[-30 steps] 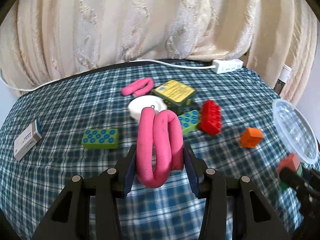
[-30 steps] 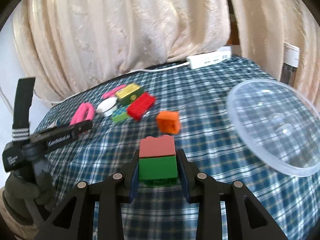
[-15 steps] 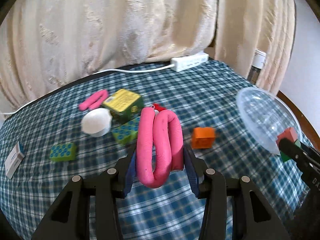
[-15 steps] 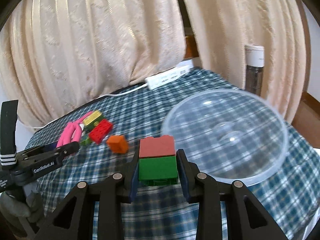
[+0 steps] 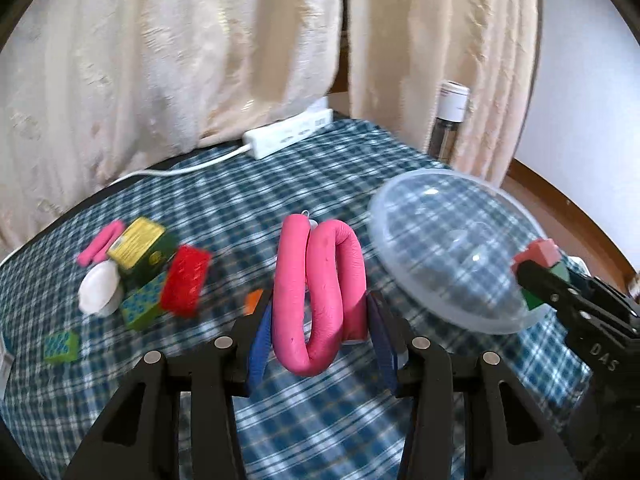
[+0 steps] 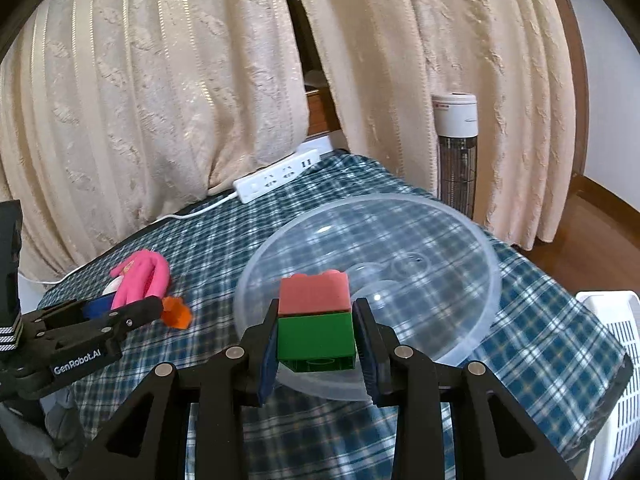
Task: Organize objects
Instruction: 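Carry the pink curler and pink-green block with both grippers to the clear bowl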
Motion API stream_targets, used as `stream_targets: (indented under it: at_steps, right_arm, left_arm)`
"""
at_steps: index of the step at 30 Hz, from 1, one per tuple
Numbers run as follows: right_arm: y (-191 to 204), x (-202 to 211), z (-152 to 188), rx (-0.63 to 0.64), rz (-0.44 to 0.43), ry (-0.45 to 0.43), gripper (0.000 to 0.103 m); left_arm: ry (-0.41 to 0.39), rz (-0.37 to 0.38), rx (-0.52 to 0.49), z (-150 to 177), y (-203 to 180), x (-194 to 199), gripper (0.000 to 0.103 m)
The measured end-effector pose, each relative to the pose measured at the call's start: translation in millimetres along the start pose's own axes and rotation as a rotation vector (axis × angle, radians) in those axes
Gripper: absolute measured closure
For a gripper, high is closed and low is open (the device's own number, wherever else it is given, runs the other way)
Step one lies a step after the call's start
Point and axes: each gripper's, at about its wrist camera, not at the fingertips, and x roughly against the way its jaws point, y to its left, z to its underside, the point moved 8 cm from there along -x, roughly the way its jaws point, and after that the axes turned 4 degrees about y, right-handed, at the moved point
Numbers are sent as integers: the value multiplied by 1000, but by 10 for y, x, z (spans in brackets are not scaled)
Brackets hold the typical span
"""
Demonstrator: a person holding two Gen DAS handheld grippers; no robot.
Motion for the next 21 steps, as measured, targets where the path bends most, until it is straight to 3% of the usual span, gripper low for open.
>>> stream_targets:
  at_steps: [10,21]
  right_arm:
    - [-206,-103,-101,-23,32,7,67]
    - [-380,-204,-144,-45,51,20,67]
  left_arm:
    - [-13,113,-104,-216,-543,-173,57]
    - [33,160,-131,-248,-786,-388,57]
